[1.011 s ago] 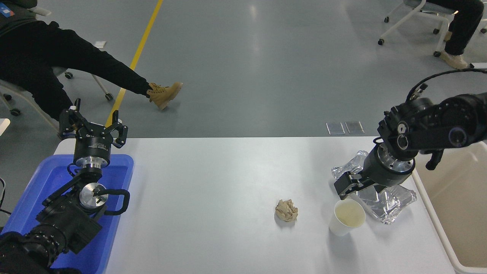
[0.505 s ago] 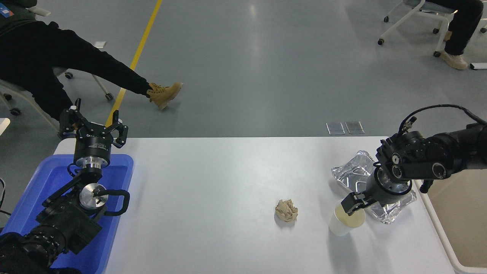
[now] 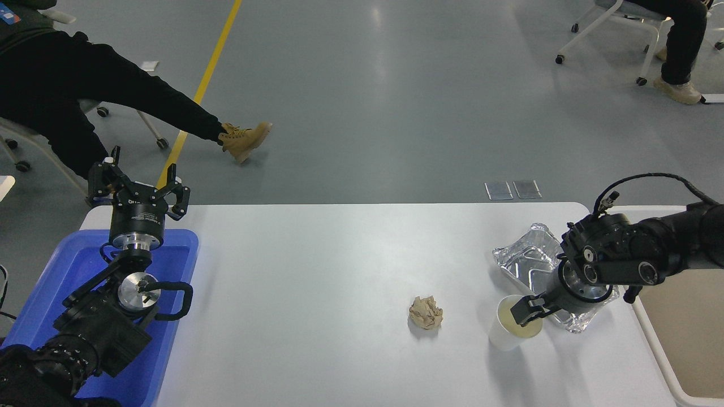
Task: Pick up paper cup place in dustbin
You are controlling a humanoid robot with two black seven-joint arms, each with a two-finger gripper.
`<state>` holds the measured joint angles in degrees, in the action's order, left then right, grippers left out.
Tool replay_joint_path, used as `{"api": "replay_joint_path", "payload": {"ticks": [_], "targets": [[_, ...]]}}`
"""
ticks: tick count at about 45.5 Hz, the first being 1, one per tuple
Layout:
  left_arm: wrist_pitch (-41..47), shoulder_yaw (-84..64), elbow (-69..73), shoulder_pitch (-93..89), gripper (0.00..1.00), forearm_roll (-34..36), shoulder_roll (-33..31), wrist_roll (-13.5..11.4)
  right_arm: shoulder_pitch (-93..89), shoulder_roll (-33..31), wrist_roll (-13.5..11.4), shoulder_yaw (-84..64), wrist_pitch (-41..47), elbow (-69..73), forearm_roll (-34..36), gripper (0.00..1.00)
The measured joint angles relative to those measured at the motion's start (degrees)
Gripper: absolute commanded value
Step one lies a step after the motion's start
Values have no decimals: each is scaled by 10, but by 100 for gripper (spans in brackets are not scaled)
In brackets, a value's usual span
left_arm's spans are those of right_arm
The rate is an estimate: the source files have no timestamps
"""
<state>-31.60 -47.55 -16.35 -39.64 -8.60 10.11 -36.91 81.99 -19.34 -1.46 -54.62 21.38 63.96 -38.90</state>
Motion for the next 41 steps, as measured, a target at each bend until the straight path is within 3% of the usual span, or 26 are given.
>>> {"api": "replay_joint_path", "payload": {"ticks": [2, 7, 10, 11, 41], "targets": [[0, 0, 0, 0, 99, 0, 0, 0, -2, 0, 2, 0, -2, -1, -1, 38], [0, 0, 0, 0, 99, 0, 0, 0, -7, 1, 9, 0, -6, -3, -3, 22], [0, 0, 0, 0, 99, 0, 0, 0, -10, 3, 12, 0, -7, -4, -7, 2], [0, 0, 0, 0, 99, 0, 0, 0, -11, 3, 12, 0, -8, -4, -9, 0], [0, 0, 0, 0, 99, 0, 0, 0, 17, -8, 50, 5, 5, 2, -12, 0]]}}
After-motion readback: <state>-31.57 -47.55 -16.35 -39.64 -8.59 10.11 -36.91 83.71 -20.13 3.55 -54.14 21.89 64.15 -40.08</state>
